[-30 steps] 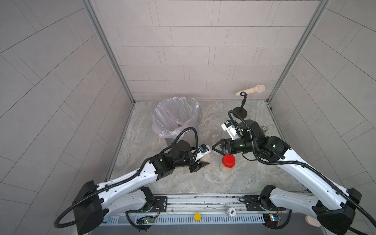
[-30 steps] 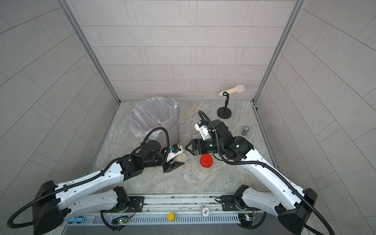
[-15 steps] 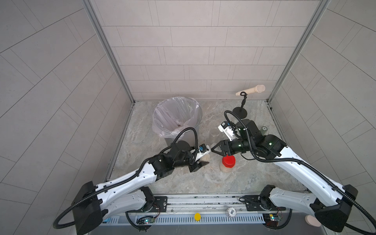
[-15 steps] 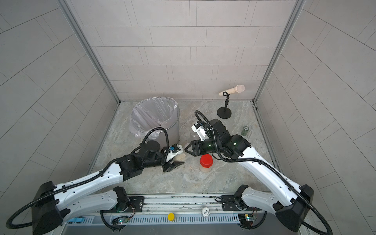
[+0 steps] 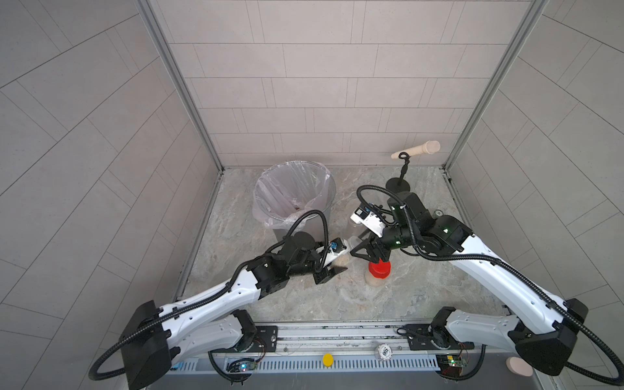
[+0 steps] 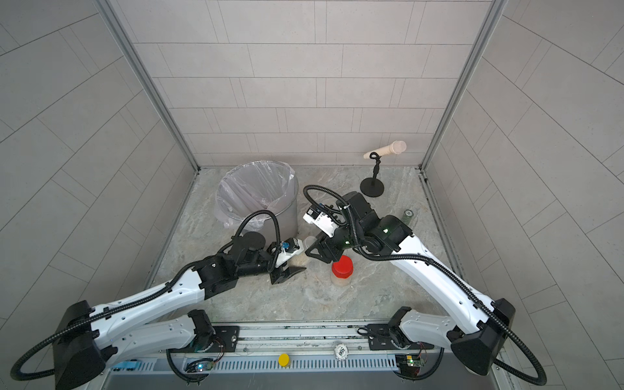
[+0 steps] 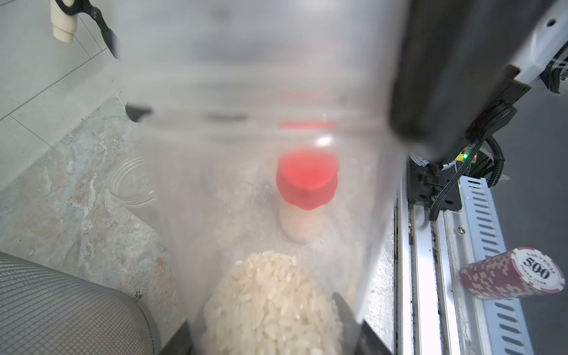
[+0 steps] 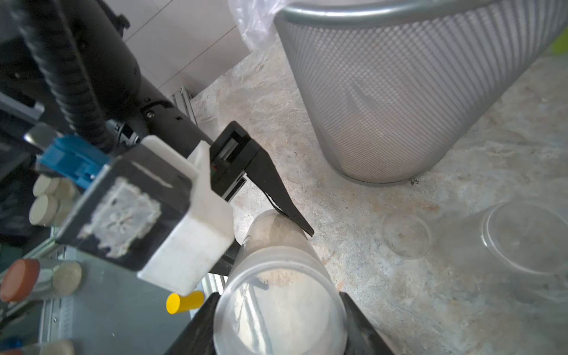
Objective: Empty moldy rice from jars
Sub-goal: Unscrew the lid from the jar.
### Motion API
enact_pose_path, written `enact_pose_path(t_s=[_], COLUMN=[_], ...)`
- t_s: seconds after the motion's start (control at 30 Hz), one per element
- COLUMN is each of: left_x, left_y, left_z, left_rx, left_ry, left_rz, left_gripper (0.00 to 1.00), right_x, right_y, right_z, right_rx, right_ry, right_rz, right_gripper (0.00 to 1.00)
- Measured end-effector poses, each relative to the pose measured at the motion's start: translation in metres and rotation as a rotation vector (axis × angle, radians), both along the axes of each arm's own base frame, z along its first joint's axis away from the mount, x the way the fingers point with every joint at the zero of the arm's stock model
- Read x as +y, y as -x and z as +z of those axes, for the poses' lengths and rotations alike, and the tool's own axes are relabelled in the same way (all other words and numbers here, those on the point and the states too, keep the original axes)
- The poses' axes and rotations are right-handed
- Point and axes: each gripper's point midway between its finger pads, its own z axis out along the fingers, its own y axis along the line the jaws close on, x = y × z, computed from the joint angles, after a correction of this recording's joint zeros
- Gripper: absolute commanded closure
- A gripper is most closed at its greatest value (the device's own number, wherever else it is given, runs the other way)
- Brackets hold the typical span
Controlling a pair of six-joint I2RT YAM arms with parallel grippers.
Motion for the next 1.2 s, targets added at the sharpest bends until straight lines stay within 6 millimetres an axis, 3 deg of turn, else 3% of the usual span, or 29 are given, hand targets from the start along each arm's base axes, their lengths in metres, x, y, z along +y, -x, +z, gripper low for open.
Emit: enact_pose_path(t_s=[0.1, 0.43, 0.73, 0.87, 0.9, 1.03, 1.13, 1.2], left_x=[0.002, 0.001, 0.000, 0.002, 0.002, 0.006, 0.008, 0.010], left_y=[0.002, 0.007, 0.005, 0.003, 0.002, -0.002, -0.005, -0.007], left_z=[-0.004, 0.002, 0.012, 0.012, 0.013, 0.017, 0.019, 0.020], left_rx=[0.015, 0.025, 0.017, 0.008, 0.003, -0.023, -0.046, -0.060], left_ry=[-0.015, 0.011, 0.046, 0.042, 0.041, 0.042, 0.039, 0.035], left_rz=[-0.004, -0.015, -0.004, 0.009, 0.015, 0.038, 0.057, 0.068], left_gripper=[0.57, 0.58, 0.58, 0.59, 0.59, 0.59, 0.59, 0.59], right_x=[0.002, 0.000, -0.014, -0.024, -0.029, -0.045, -0.046, -0.042], right_y=[0.005, 0.010, 0.007, 0.007, 0.005, -0.009, -0.020, -0.027], right_z=[-0.004, -0.005, -0.017, -0.008, -0.004, 0.022, 0.052, 0.065], right_rx=[-0.075, -0.255, -0.282, -0.318, -0.326, -0.273, -0.149, -0.046], right_ry=[0.026, 0.065, 0.106, 0.093, 0.093, 0.057, -0.022, -0.089], right_rz=[0.133, 0.347, 0.341, 0.236, 0.183, -0.077, -0.258, -0.367], right_gripper=[0.54, 0.31, 0.27, 0.23, 0.19, 0.20, 0.31, 0.32])
